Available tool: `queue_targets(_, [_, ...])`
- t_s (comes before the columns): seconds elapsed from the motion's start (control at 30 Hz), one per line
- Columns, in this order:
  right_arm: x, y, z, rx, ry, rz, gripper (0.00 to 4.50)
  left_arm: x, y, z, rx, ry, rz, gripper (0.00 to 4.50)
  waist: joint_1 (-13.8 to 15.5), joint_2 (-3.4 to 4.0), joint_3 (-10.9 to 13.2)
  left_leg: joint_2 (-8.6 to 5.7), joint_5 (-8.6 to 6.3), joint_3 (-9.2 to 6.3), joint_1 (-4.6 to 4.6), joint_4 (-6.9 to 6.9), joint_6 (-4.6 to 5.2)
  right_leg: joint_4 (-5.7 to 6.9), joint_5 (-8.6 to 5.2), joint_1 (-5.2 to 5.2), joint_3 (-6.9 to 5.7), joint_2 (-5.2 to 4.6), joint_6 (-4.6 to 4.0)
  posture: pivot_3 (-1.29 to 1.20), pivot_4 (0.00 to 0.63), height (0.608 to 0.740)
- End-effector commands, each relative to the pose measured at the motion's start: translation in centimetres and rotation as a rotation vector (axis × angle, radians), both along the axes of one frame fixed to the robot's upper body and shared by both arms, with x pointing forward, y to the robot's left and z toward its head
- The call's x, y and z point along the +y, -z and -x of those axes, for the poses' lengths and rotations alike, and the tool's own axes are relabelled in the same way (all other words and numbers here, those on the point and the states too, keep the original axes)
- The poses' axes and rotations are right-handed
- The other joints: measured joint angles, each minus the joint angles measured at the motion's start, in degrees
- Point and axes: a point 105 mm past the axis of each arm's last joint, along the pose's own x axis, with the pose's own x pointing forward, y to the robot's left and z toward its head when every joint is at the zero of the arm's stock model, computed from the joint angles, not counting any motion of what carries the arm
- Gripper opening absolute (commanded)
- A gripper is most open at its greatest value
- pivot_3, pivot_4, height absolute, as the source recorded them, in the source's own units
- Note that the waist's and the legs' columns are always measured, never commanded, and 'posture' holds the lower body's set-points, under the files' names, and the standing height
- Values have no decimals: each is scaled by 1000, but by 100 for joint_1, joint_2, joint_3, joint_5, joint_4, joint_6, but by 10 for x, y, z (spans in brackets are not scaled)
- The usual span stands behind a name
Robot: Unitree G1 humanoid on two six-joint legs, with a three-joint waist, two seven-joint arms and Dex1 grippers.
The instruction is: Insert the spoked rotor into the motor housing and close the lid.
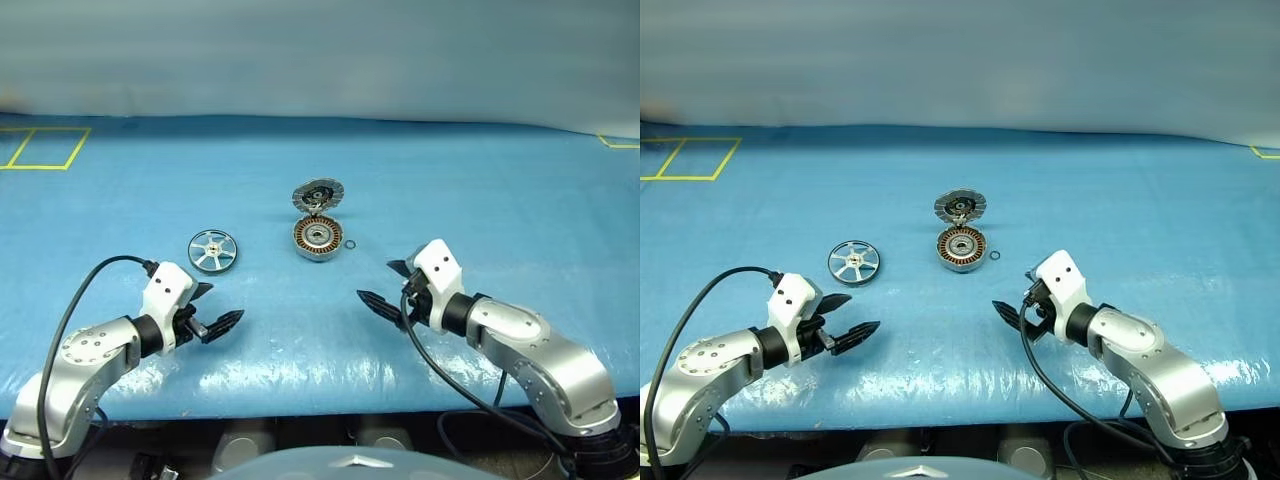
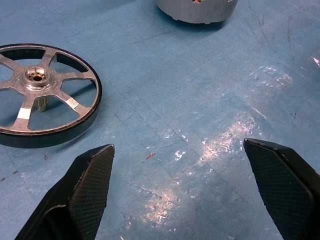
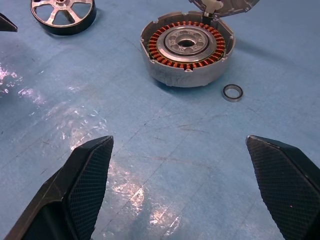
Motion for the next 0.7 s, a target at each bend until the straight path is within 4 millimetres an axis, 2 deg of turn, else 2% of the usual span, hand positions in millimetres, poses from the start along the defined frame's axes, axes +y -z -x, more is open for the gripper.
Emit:
queue_targets(0.03, [1,-6,-1,-24,-3,-5,4477,-7,-10,1,-34,37,1,4500,0,0,0,0,0,0,0,0,0,0,0,0,0,0,0,0,150,740])
queue_targets(0.7, [7,-3,-1,-12,-34,9,4477,-5,-10,1,-32,27,-4,4500,0,0,0,0,0,0,0,5,0,4,1,1,0,1,1,0,150,740])
